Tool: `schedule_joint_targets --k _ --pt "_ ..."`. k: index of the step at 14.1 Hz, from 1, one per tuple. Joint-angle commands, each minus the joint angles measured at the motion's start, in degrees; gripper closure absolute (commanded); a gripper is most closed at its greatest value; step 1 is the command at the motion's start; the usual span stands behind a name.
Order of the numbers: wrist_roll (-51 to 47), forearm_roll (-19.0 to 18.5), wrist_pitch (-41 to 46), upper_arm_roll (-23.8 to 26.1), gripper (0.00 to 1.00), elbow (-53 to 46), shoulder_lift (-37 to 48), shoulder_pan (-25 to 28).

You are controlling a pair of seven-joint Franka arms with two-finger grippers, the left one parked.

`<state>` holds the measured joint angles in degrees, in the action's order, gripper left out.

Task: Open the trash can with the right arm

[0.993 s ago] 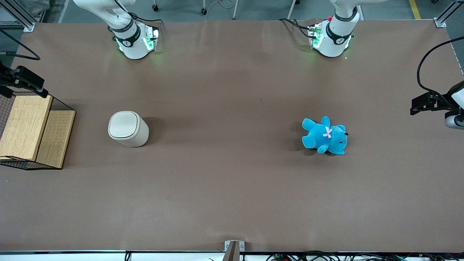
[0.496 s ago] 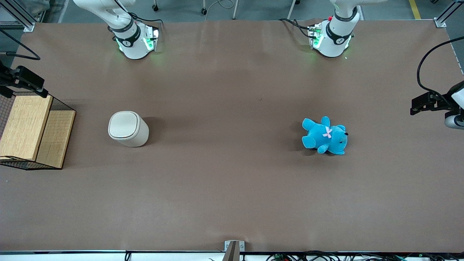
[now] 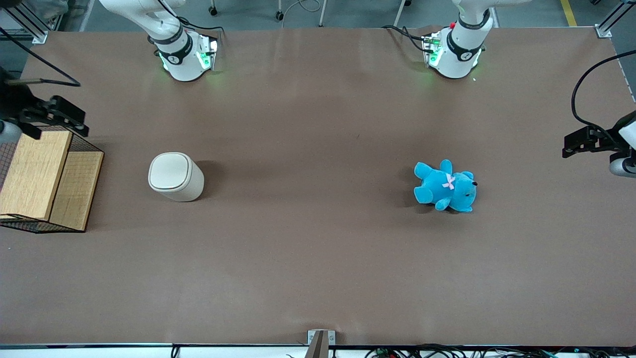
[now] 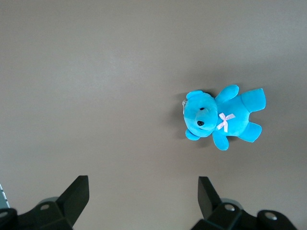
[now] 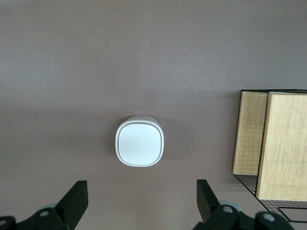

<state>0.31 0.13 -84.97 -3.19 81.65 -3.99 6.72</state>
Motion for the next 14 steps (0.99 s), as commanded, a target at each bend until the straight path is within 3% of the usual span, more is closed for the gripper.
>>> schedule_joint_targets --k 1,3,9,10,11,12,14 --pt "-0.8 1.9 -0.5 -0.2 0.00 0.4 -1.4 -0.1" --pt "-0.4 6.4 -0.6 -0.5 0.00 0.4 -2.0 -1.2" --pt "1.1 5.3 0.4 -0.4 0.00 0.7 -4.2 0.8" --pt "1.3 5.1 0.3 -0.4 0.05 1.5 -4.4 1.2" --pt "1.4 5.1 0.1 -0.4 0.23 1.8 -4.5 1.2" --pt "1.5 4.9 0.3 -0.4 0.52 1.8 -4.6 1.3" --pt "9.0 4.4 0.8 -0.2 0.84 3.2 -4.7 1.4"
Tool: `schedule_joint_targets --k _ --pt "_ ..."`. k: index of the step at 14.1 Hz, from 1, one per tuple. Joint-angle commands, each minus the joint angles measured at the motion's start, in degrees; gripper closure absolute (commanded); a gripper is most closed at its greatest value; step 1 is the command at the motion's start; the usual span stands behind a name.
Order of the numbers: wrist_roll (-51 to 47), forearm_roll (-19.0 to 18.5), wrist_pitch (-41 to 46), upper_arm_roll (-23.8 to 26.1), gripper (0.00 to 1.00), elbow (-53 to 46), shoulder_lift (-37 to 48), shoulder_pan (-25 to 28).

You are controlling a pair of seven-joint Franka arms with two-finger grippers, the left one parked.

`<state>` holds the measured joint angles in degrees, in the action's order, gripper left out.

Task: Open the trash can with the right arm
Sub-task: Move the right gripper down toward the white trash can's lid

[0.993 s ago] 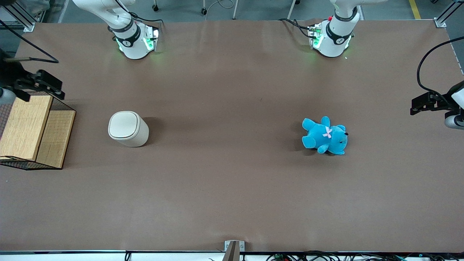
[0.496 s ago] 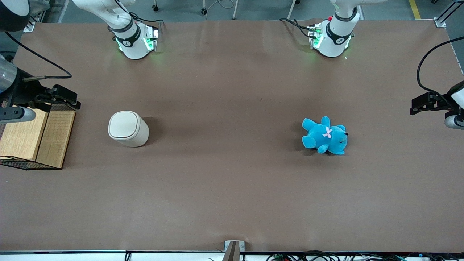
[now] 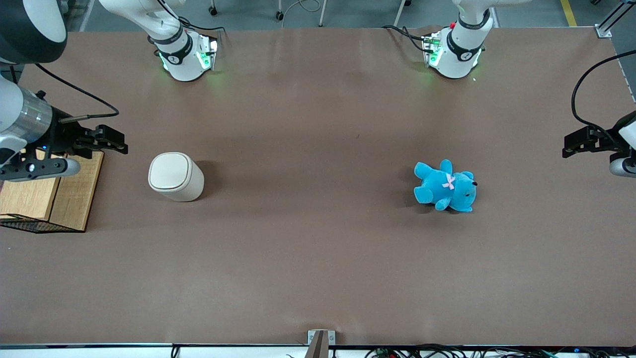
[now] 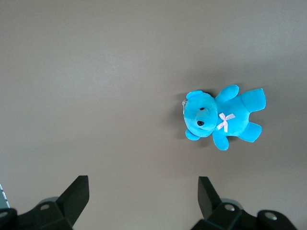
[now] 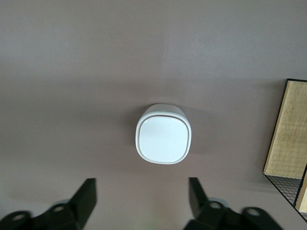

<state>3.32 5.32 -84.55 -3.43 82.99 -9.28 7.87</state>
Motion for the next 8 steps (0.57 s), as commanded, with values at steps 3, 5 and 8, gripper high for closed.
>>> schedule_joint_targets --k 3,5,8 --pt "21.4 -0.9 1.0 0.0 1.00 3.1 -0.6 1.2" --pt "22.2 -0.9 0.4 0.0 1.00 4.1 -0.9 1.2" --pt "25.6 -0.8 -3.8 0.0 1.00 7.4 -1.8 1.8"
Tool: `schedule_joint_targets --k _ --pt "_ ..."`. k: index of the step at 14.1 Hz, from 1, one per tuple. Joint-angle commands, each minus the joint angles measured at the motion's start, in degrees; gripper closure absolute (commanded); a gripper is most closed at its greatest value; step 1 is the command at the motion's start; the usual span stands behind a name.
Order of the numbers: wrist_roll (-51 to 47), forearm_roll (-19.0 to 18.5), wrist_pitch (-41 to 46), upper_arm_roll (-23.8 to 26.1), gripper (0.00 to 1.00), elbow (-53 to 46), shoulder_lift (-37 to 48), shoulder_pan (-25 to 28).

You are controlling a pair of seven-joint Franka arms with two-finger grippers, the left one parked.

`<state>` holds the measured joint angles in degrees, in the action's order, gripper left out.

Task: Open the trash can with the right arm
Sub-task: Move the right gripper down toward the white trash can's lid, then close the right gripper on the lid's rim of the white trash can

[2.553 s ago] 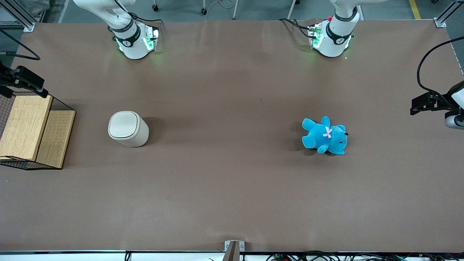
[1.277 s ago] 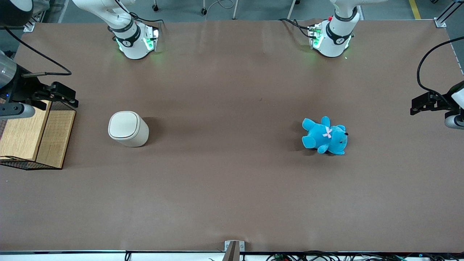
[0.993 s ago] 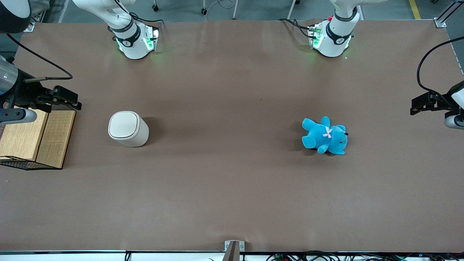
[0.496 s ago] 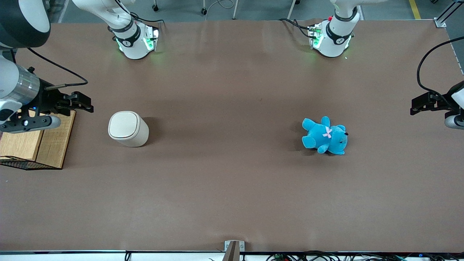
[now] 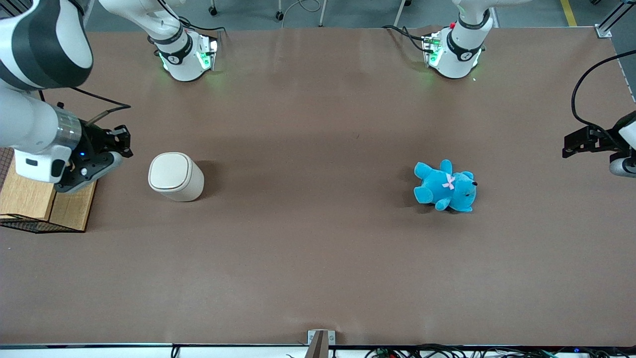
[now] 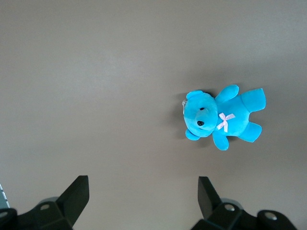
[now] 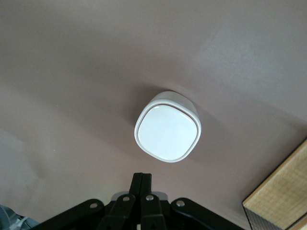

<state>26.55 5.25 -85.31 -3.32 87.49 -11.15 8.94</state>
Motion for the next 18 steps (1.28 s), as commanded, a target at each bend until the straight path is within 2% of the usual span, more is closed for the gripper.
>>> schedule_joint_targets --k 1,13,18 --pt "3.1 -0.8 -5.5 -0.1 1.00 5.0 0.1 1.1" --pt "7.3 -1.7 -26.0 -0.1 0.99 26.0 1.0 2.7" --pt "7.7 -1.7 -30.4 -0.1 0.99 29.5 0.7 2.7"
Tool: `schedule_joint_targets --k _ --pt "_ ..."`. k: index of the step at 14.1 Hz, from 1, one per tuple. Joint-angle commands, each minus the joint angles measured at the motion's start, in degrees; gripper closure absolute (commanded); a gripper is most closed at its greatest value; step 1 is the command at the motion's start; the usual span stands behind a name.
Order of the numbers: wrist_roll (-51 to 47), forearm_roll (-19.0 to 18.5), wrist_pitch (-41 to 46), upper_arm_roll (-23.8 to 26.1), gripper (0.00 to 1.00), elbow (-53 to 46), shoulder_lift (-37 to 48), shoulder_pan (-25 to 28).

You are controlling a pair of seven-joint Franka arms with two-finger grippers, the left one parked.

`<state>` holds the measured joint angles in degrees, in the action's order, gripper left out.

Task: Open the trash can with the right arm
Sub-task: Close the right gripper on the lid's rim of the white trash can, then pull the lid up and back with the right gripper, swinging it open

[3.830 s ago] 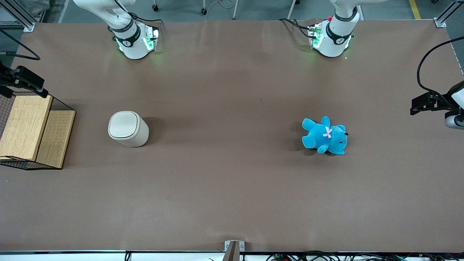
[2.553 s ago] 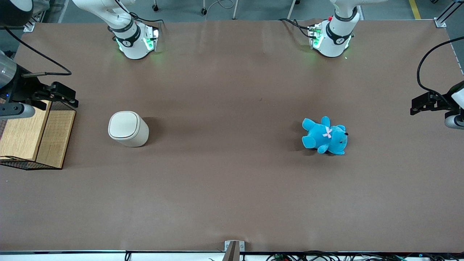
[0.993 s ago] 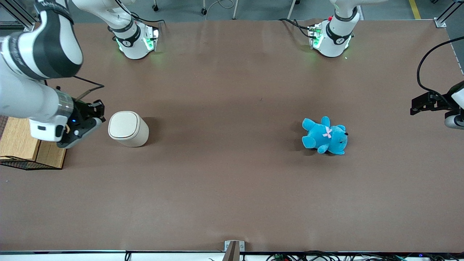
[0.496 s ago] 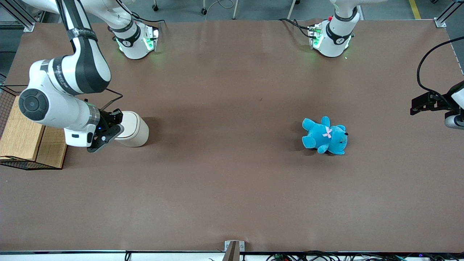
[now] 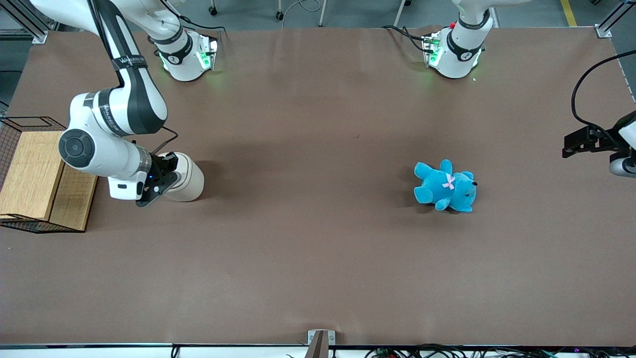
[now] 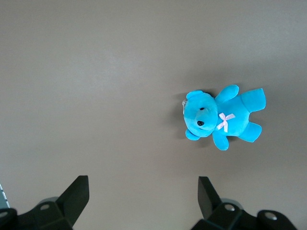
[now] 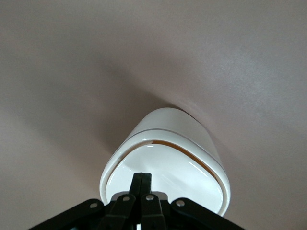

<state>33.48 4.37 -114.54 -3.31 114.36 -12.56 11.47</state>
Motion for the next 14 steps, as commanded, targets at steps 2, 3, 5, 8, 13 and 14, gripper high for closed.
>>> schedule_joint_targets --k 2,3,5,8,13,14 --pt "1.1 -0.9 -2.0 -0.1 0.99 3.1 2.0 0.2" --pt "1.1 -0.9 -2.4 -0.1 0.99 3.4 2.0 0.2" --pt "1.1 -0.9 -2.4 -0.1 0.99 3.6 2.0 0.7" --pt "1.5 -0.9 -2.6 -0.1 0.99 3.8 1.8 0.7" --pt "1.5 -0.9 -2.7 -0.1 0.99 4.8 1.8 0.7" --pt "1.5 -0.9 -2.9 -0.1 0.99 4.9 1.8 0.7"
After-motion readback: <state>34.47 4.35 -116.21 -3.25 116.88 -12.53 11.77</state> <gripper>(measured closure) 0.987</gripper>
